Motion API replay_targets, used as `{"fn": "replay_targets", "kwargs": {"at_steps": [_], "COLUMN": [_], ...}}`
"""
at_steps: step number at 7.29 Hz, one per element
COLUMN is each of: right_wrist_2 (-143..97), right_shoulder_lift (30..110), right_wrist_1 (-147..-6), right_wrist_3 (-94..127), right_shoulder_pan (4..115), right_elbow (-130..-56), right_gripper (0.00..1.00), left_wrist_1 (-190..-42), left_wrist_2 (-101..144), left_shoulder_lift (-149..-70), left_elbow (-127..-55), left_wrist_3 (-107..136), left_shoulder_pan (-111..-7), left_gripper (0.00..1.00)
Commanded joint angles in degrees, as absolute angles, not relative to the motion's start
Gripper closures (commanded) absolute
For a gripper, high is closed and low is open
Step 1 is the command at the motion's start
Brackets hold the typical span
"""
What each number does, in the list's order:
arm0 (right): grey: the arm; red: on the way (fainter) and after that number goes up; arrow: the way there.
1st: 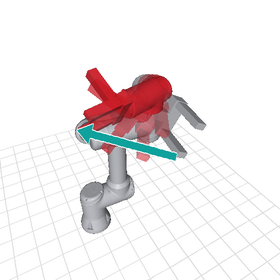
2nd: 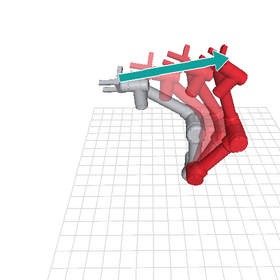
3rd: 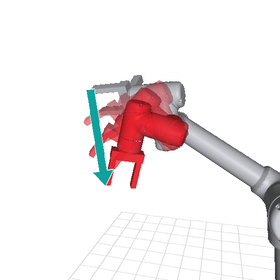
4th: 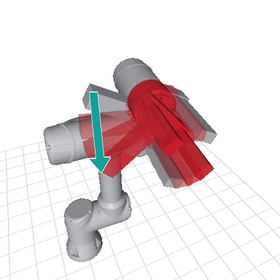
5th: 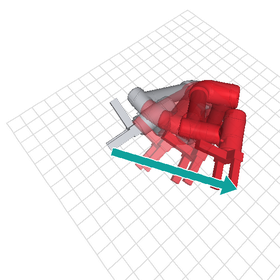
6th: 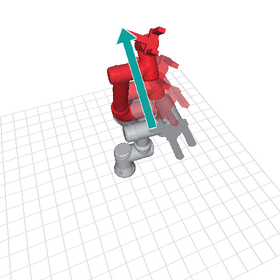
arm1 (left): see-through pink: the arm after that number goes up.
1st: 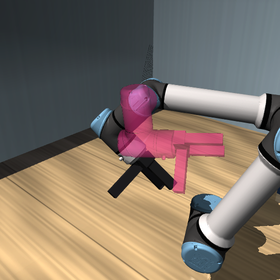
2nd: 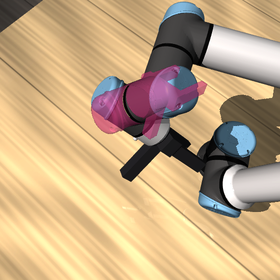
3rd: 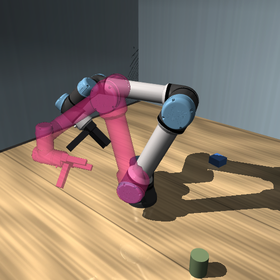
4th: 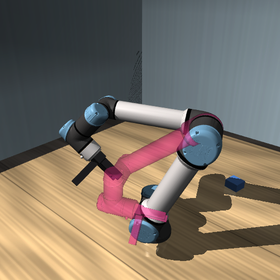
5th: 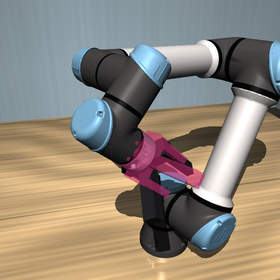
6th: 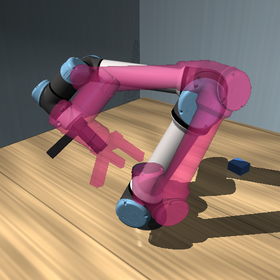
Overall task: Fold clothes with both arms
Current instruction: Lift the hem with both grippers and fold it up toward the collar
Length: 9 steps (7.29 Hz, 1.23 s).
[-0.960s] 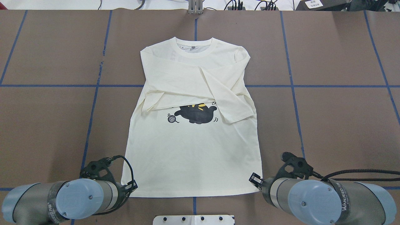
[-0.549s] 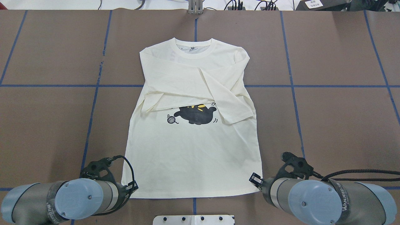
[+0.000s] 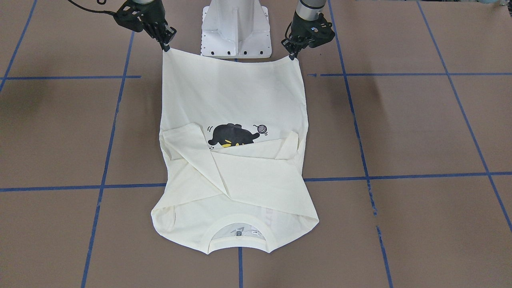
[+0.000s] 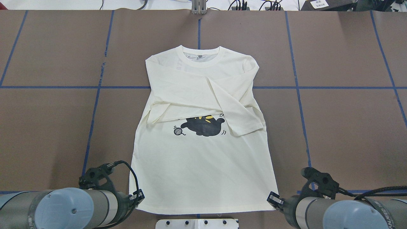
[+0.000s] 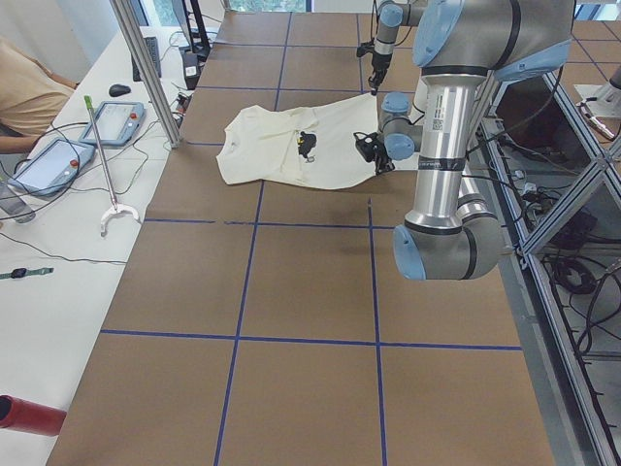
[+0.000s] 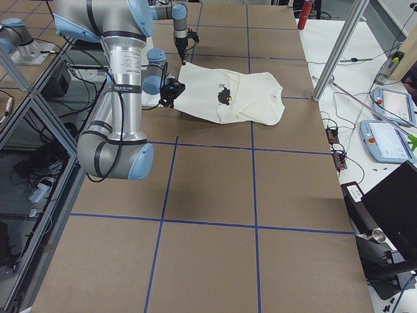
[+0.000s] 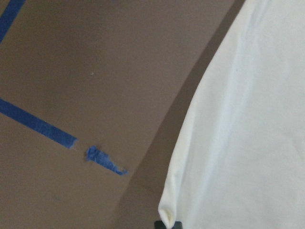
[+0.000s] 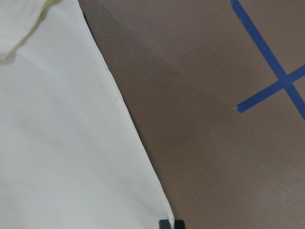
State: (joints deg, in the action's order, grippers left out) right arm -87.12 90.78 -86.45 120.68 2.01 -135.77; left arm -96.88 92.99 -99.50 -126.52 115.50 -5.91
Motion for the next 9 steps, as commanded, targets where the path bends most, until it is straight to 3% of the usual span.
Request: {"fn": "replay_targets", "kwargs": {"at_steps": [1, 2, 4, 7, 9], "right_wrist_2": [-87.36, -87.97, -94.71, -106.49, -107.58], "right_shoulder_lift": [93.33, 92.99, 87.49, 68.88, 61.55], "right_wrist_1": [-86.75, -86.75, -86.75, -87.36, -86.58], "right_wrist_3": [120.24, 117.10, 107.89, 91.36, 85.64], "right_shoulder_pan": [4.19, 8.83, 20.41, 39.67, 44.28], "right_elbow": [-140.08, -139.92, -135.39, -113.72, -100.87], "right_gripper": [1.00, 1.00, 1.00, 1.00, 1.00], "left_wrist_1": [-94.66, -94.66, -94.66, -99.54, -113.23], "left_wrist_2": [92.81, 92.46, 92.90, 95.34, 95.89], "left_shoulder_lift": [-99.84, -100.28, -109.28, -115.55, -116.98], "left_elbow": [-133.57, -133.07, -126.52, -111.69, -97.89], "left_wrist_3": [116.37, 115.58, 101.16, 88.63, 83.96], "left_shoulder_pan": [-5.54, -6.76, -19.97, -33.27, -39.08], "left_gripper": [1.00, 1.00, 1.00, 1.00, 1.00]}}
